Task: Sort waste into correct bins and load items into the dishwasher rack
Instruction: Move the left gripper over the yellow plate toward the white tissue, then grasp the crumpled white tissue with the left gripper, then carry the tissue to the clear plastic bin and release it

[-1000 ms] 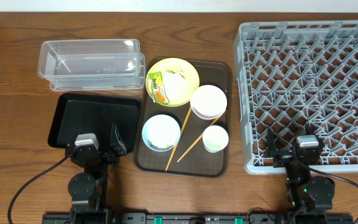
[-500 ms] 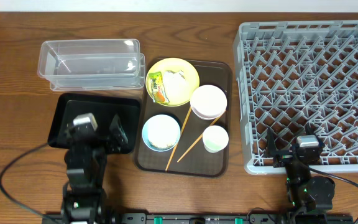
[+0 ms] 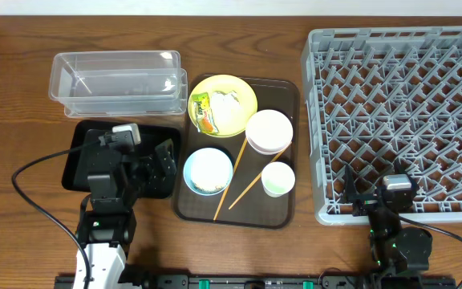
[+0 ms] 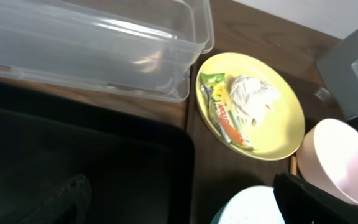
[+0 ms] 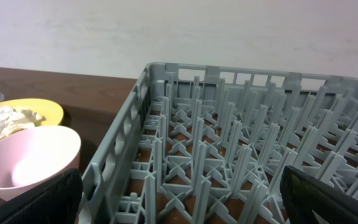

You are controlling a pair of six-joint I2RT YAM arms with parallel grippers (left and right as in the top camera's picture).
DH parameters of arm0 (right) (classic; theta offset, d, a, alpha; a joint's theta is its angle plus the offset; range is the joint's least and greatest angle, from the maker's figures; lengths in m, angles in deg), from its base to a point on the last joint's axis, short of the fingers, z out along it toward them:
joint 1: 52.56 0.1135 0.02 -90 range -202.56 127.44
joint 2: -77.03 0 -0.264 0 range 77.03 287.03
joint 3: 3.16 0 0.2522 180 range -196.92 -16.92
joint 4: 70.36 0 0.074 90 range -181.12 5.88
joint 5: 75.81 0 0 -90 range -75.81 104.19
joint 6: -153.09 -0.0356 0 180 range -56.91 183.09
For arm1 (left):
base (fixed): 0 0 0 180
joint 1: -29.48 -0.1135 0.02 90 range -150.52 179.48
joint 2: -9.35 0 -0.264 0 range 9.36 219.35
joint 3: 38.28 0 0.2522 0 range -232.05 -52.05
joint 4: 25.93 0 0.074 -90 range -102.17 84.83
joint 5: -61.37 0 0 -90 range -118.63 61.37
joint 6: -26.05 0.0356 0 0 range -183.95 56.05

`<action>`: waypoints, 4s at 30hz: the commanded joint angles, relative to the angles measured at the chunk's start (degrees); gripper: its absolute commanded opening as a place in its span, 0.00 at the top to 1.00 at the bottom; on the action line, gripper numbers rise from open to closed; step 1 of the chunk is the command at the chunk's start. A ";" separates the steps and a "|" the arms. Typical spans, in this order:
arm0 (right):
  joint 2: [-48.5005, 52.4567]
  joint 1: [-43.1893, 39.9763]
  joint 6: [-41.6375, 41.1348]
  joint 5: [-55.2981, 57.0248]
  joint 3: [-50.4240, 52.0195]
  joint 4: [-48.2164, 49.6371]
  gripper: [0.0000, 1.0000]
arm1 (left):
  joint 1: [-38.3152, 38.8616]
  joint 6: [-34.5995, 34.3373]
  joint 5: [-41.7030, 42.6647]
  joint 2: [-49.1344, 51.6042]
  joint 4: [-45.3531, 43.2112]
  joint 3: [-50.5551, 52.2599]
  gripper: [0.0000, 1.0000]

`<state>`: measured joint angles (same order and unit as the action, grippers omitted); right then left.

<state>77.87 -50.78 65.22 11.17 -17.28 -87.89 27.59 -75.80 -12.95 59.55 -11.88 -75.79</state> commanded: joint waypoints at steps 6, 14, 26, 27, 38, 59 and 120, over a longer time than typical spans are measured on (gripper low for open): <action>-0.44 -0.33 -2.54 -0.39 0.00 0.59 0.01 | -0.04 -0.52 1.44 2.25 -0.72 -6.21 0.03; 2.58 -0.33 -2.91 3.43 -3.54 1.49 0.01 | 1.86 -0.48 1.40 12.09 6.14 -19.50 0.04; 31.63 -0.33 8.35 9.05 -20.17 10.64 0.01 | 7.96 0.92 -6.12 25.14 11.45 -33.57 0.04; 34.88 -0.33 8.50 9.07 -22.23 10.64 0.01 | 8.52 1.60 -6.12 26.18 12.22 -34.69 0.04; 62.40 -0.33 8.46 3.80 -43.50 -0.63 0.01 | 12.00 3.23 -6.36 37.18 17.79 -43.52 0.04; 69.24 -0.31 6.47 -4.57 -53.64 -12.31 0.01 | 14.95 3.02 -1.36 40.65 12.09 -44.24 0.04; 69.24 -0.31 6.49 -4.55 -53.59 -14.01 0.01 | 21.73 3.89 -6.36 56.76 1.77 -44.26 0.94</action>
<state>147.40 -50.80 72.54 7.10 -69.67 -101.90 50.00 -72.48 -18.72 121.36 -10.02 -118.81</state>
